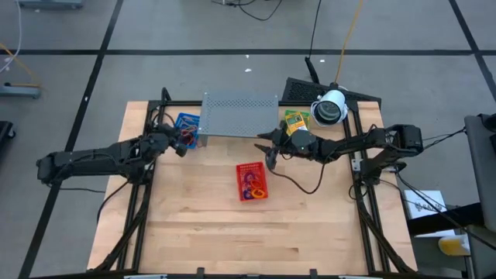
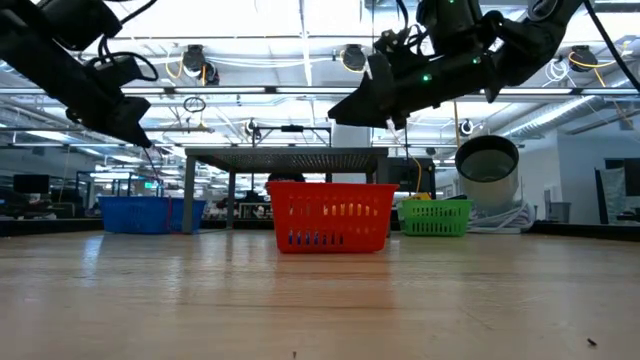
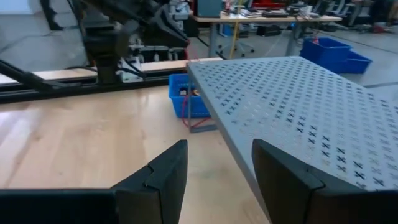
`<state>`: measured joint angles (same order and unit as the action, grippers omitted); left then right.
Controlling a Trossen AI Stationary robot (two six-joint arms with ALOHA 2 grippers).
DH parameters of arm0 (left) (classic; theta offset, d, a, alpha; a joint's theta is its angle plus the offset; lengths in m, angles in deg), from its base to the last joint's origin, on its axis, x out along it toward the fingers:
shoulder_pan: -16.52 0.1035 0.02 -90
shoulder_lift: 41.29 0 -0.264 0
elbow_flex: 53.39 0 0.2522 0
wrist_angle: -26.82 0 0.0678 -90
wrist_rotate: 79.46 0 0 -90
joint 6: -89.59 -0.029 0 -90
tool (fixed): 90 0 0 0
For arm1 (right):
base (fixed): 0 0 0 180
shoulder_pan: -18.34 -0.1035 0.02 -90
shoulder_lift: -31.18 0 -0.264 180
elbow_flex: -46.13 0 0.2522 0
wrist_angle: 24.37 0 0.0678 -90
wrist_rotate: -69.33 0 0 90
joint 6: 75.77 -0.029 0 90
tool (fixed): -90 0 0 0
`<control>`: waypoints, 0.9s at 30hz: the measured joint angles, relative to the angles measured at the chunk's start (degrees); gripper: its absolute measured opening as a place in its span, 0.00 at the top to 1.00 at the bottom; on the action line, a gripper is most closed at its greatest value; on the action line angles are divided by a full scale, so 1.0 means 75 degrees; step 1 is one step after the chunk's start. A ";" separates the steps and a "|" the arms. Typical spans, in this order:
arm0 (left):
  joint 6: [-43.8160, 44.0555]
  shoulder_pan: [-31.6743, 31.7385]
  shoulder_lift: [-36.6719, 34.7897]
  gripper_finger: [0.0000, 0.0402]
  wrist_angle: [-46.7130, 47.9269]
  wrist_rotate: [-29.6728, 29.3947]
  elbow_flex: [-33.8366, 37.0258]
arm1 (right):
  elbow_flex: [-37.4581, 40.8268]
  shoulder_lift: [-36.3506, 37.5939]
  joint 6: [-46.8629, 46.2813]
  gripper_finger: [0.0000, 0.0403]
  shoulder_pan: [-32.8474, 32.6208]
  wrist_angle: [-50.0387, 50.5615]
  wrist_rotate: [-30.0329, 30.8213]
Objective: Pick & Place Office Desk Supplies
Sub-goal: Put the red rubber band into the blue basket, then put the bottom red rubber band into the blue basket
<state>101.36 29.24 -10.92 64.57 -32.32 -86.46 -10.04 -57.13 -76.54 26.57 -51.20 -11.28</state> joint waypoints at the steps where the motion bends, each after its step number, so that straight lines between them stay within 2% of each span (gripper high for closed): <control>1: -0.0113 0.0135 0.0000 0.91 -0.0006 0.0089 0.0000 | 0.0000 0.0000 0.0000 0.58 0.0058 -0.0042 -0.0118; 9: -0.0840 0.1107 0.0158 0.84 -0.0610 0.1840 0.0000 | 0.0000 0.0000 -0.0031 0.58 0.0535 -0.0211 -0.0505; 15: -0.1213 0.1742 0.0670 0.77 -0.1097 0.2267 0.0000 | 0.0000 0.0000 -0.0187 0.58 0.0710 -0.0209 -0.0571; 22: -0.1106 0.2596 0.1557 0.67 -0.1517 0.3300 0.0000 | 0.0000 0.0000 -0.0193 0.58 0.0856 -0.0112 -0.1361; 27: -0.1108 0.3101 0.2298 0.63 -0.1654 0.3516 -0.0003 | 0.0000 0.0000 -0.0204 0.58 0.0842 0.0118 -0.1778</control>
<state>93.05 52.50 6.31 52.17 -5.95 -86.48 -10.04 -57.13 -78.07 32.89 -50.32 -24.61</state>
